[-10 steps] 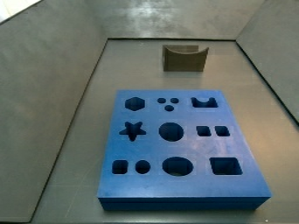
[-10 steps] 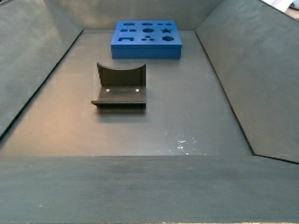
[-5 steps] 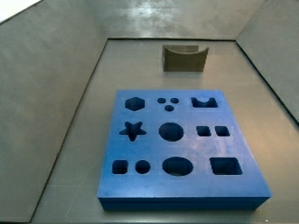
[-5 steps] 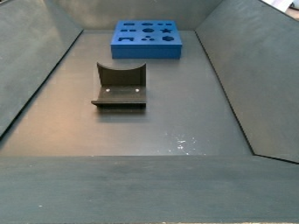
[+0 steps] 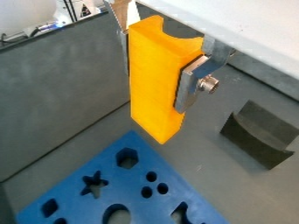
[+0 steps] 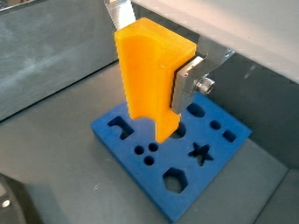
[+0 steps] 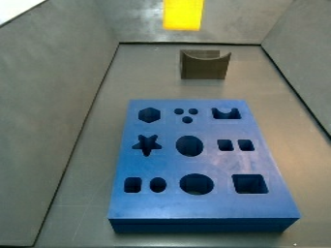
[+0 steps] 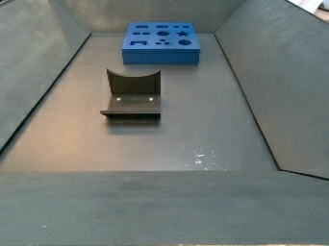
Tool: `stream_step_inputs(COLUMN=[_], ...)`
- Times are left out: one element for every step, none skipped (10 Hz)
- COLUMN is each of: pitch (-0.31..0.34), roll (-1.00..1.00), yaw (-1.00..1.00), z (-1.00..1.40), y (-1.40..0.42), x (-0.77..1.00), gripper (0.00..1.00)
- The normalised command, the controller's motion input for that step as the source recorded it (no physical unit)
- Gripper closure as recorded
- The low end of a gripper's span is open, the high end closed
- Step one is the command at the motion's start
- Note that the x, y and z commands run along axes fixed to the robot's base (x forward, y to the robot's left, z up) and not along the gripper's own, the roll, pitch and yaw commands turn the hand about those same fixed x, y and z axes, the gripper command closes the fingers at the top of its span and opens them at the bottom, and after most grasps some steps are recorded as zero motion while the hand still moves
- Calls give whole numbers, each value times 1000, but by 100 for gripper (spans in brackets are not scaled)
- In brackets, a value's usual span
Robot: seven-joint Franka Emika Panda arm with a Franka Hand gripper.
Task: Pick up the arch object. Move up. Rotate the arch object. Move to above the board. Insert the arch object.
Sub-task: Insert the arch object.
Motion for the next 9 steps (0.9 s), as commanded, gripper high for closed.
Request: stream_step_inputs(pitch=[130,64,-20,-77,-63,-16,-10,-16,-13], roll=[500,300,0,-59,-64,-43,-14,0,23], yaw=[17,0,0,0,0,0,0,0,0], z=[-151,-443,-740,-826,-814,-774,-683,-517,-380], y=[-57,-206,-117,-111,-117,-131,-120,-49,0], x=[960,971,1000,1000,1000,1000,1000,1000,1000], gripper=[100,100,100,100,100,100,100,100,100])
